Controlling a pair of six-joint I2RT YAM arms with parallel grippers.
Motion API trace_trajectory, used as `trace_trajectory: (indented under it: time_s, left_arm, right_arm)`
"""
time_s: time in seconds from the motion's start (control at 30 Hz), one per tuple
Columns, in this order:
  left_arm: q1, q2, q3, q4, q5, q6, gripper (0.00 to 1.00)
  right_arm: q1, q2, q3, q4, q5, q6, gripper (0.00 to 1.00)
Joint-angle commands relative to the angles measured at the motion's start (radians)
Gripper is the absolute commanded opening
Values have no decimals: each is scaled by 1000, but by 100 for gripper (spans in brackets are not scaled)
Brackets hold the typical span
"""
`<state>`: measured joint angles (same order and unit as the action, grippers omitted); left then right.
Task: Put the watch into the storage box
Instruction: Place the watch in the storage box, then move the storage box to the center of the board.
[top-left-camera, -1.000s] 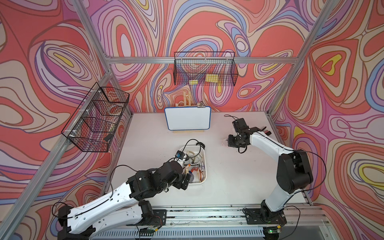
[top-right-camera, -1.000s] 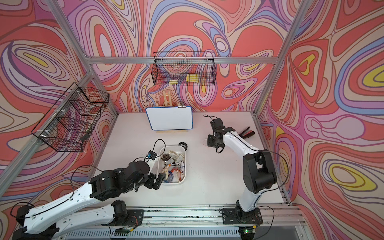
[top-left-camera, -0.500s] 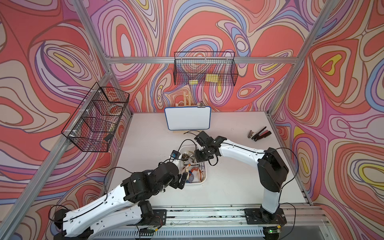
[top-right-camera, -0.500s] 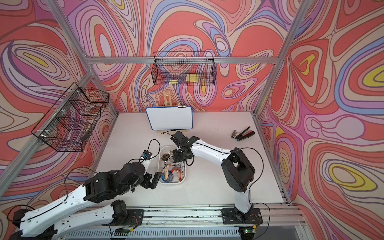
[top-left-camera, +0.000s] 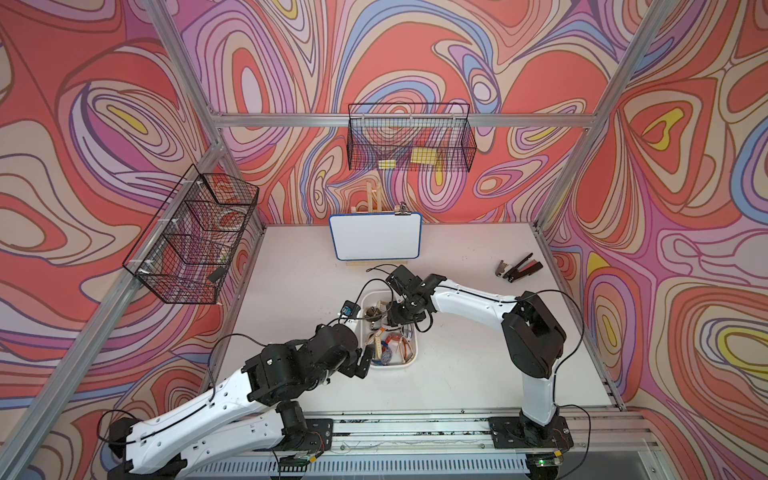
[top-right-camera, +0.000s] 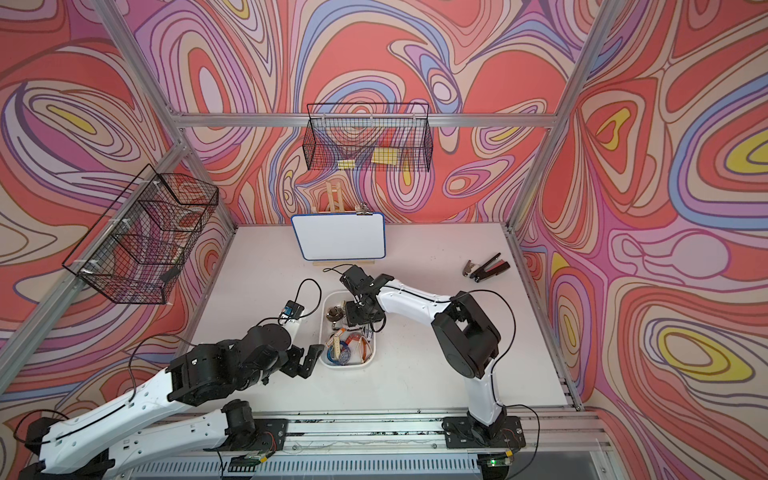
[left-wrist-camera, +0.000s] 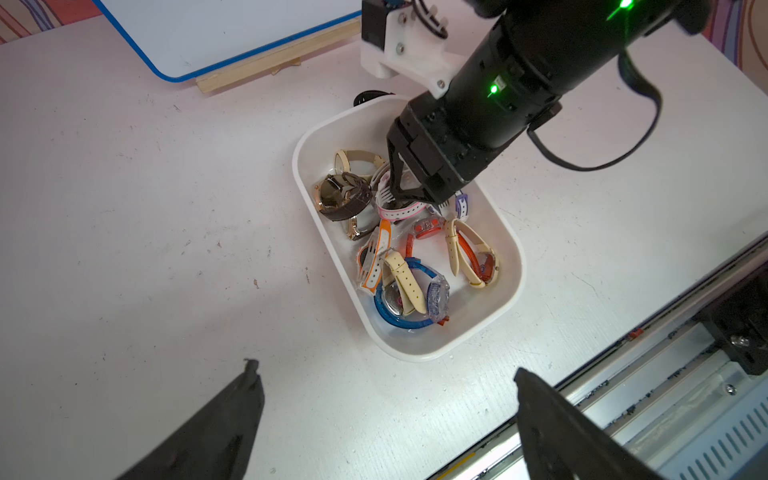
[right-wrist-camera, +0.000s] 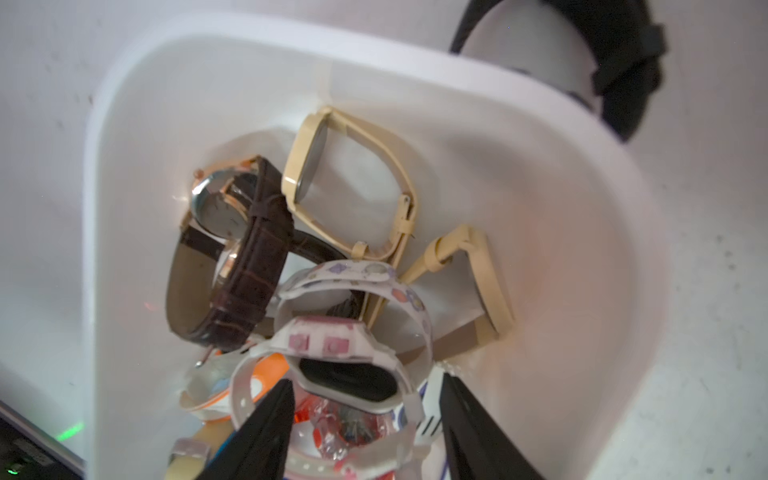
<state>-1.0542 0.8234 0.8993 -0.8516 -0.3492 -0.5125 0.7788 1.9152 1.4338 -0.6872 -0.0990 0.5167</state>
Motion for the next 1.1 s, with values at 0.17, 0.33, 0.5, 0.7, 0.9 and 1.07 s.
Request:
trace_trajectory:
  time_s: [0.17,0.33,0.5,0.7,0.9,1.07]
  left_arm:
    - [8,203,187,83,22,79,100]
    - [87,457,367,118,144,100,100]
    - [114,728,538,144,252,91,100]
    - [115,1023,763,35,285,22,100]
    - [115,1179,853,1,339,-41,98]
    - [114,1225,840,-9,353,-76,98]
  right_arm:
    - [-190,-325,-148,56,-56,3,98]
    - [-395,-487,-292,51,-109,7,98]
    - [-536,-592,-381,18,-123,3,98]
    - [-677,-727,-414,-41,-112,13,98]
    - [-698,-764,-384,-92,-102,-16,98]
    - [-699,-770,-392,-91,-107,-24,98]
